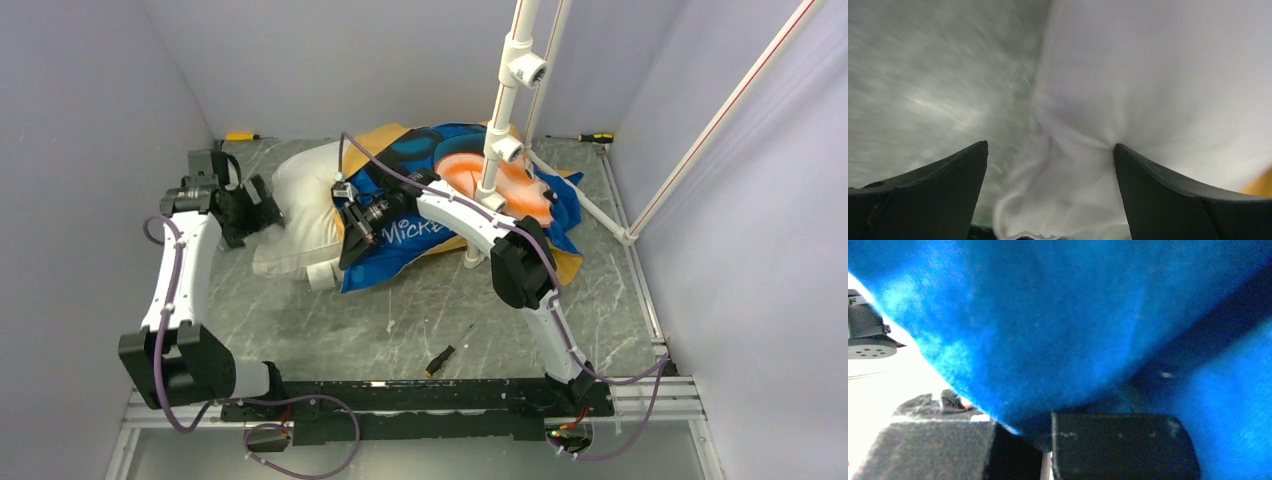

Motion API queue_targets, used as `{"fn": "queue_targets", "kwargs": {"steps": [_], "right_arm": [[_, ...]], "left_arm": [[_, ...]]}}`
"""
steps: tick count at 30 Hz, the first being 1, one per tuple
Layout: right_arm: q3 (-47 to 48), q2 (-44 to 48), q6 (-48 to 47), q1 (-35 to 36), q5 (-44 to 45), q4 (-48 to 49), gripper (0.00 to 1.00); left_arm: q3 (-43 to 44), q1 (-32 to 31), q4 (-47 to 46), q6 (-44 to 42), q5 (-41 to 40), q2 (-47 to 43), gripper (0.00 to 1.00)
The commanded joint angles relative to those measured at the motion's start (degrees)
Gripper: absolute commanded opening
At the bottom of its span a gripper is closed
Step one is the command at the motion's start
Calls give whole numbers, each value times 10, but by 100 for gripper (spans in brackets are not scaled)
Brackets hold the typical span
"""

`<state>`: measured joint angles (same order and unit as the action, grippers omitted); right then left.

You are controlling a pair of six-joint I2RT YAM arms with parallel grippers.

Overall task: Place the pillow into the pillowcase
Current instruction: Stuff the pillow into the pillowcase.

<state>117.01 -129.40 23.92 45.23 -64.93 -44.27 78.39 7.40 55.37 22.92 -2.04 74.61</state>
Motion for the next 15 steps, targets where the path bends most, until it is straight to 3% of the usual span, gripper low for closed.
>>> {"fn": "queue_targets", "kwargs": {"steps": [1,3,5,8,10,11,15], "right_arm": [[-4,30,152,-8,-17,169,0],[-22,35,244,-14,-34,274,0],[-35,33,344,-18,-45,398,0],[-22,7,476,-17,-52,559,0],[17,-20,523,-15,-53,610,0],[45,-37,535,-14,-53,613,0],[154,-112,595,-4,-51,641,0]], "left_arm": [[-84,16,-26,52,289,-3,99],[-120,16,-87,71,364,3,99],[-153,15,-148,92,405,10,86],[-184,21,-222,107,405,-8,44],[-196,32,-264,114,372,-36,5],[-193,39,-265,117,344,-52,0],[-147,46,-199,96,201,-122,0]]}}
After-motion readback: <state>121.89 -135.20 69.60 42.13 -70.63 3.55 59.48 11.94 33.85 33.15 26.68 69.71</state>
